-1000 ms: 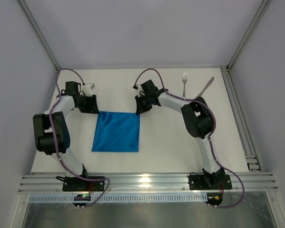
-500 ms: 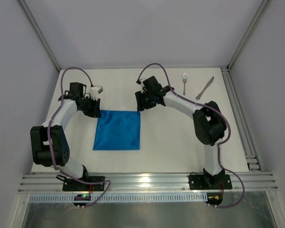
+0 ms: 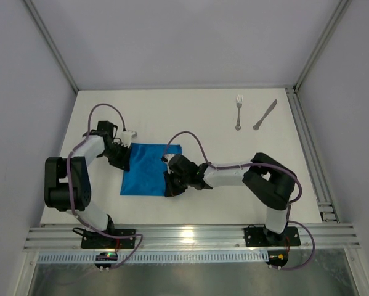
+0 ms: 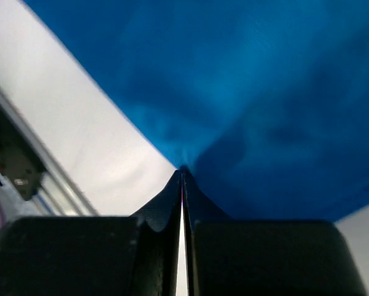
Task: Fold the napkin into a case and place the utensils inside
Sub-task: Smooth out the square-folded napkin at the center of the board.
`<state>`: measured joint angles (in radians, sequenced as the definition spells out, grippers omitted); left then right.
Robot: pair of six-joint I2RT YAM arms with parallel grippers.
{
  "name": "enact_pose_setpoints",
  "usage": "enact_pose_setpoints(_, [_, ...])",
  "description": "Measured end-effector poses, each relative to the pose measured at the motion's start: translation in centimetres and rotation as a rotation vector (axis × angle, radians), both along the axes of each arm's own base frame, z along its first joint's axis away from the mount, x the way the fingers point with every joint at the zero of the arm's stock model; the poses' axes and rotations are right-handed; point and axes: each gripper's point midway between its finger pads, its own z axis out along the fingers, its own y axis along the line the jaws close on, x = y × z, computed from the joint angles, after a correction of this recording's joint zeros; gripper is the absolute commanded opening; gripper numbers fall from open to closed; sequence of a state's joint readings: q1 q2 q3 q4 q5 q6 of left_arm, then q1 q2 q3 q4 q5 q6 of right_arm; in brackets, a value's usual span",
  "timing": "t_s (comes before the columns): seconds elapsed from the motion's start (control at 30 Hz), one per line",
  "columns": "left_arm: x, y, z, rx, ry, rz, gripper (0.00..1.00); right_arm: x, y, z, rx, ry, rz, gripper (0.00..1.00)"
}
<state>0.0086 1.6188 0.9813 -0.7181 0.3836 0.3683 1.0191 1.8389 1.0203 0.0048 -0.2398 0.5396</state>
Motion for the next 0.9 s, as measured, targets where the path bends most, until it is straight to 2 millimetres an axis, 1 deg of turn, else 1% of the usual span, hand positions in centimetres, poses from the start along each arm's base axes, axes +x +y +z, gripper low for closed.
enact_pose_setpoints(0.03, [0.1, 0.1, -0.4, 0.005, 0.007, 0.003, 0.15, -0.4, -0.9, -1.5, -0.028, 0.033, -0.023, 0.04])
enact_pose_setpoints(0.07, [0.2, 0.2, -0.9, 0.009, 0.016, 0.007, 0.15, -0.5, -0.9, -1.6, -0.003, 0.056, -0.034, 0.04])
enact_pose_setpoints(0.13, [0.3, 0.3, -1.7, 0.016, 0.035, 0.016, 0.15, -0.1, -1.0, -1.5, 0.019, 0.050, -0.063, 0.04])
enact_pose_setpoints(0.2, [0.6, 0.3, -1.7, 0.016, 0.038, 0.024, 0.15, -0.1, -1.1, -1.5, 0.036, 0.053, -0.078, 0.04])
enact_pose_setpoints(0.33, [0.8, 0.3, -1.7, 0.018, 0.032, 0.029, 0.15, -0.5, -2.0, -1.5, 0.041, 0.052, -0.095, 0.04])
enact_pose_setpoints(0.43, [0.8, 0.3, -1.6, 0.014, 0.032, 0.029, 0.19, -0.9, -2.8, -1.4, 0.027, 0.054, -0.098, 0.04])
enact_pose_setpoints(0.5, [0.8, 0.1, -1.5, 0.004, 0.029, 0.023, 0.25, -1.2, -3.6, -1.4, -0.005, 0.055, -0.095, 0.04])
enact_pose_setpoints(0.53, [0.9, 0.0, -1.2, -0.004, 0.026, 0.019, 0.30, -1.3, -3.9, -1.3, -0.016, 0.053, -0.091, 0.04])
enact_pose_setpoints(0.6, [1.0, -0.4, -0.3, -0.026, 0.010, 0.010, 0.32, -1.4, -4.2, -0.8, -0.035, 0.048, -0.079, 0.04])
enact_pose_setpoints(0.67, [1.2, -0.8, 1.2, -0.050, -0.025, 0.002, 0.33, -1.1, -3.7, 0.4, -0.029, 0.032, -0.070, 0.04])
enact_pose_setpoints(0.7, [1.3, -1.1, 2.2, -0.064, -0.052, -0.005, 0.32, -0.7, -3.2, 1.3, -0.013, 0.017, -0.068, 0.04])
enact_pose_setpoints(0.73, [1.4, -1.3, 3.4, -0.076, -0.087, -0.016, 0.27, -0.2, -2.5, 2.3, 0.012, 0.000, -0.068, 0.04])
enact_pose_setpoints(0.83, [1.2, -1.7, 6.8, -0.099, -0.175, -0.046, 0.19, 1.2, -0.4, 5.0, 0.081, -0.042, -0.071, 0.04])
enact_pose_setpoints(0.87, [0.9, -1.8, 7.4, -0.101, -0.189, -0.056, 0.18, 1.7, 0.3, 5.6, 0.106, -0.052, -0.073, 0.04])
enact_pose_setpoints(0.9, [0.4, -1.8, 7.6, -0.100, -0.188, -0.063, 0.17, 2.1, 1.1, 6.1, 0.129, -0.058, -0.076, 0.04])
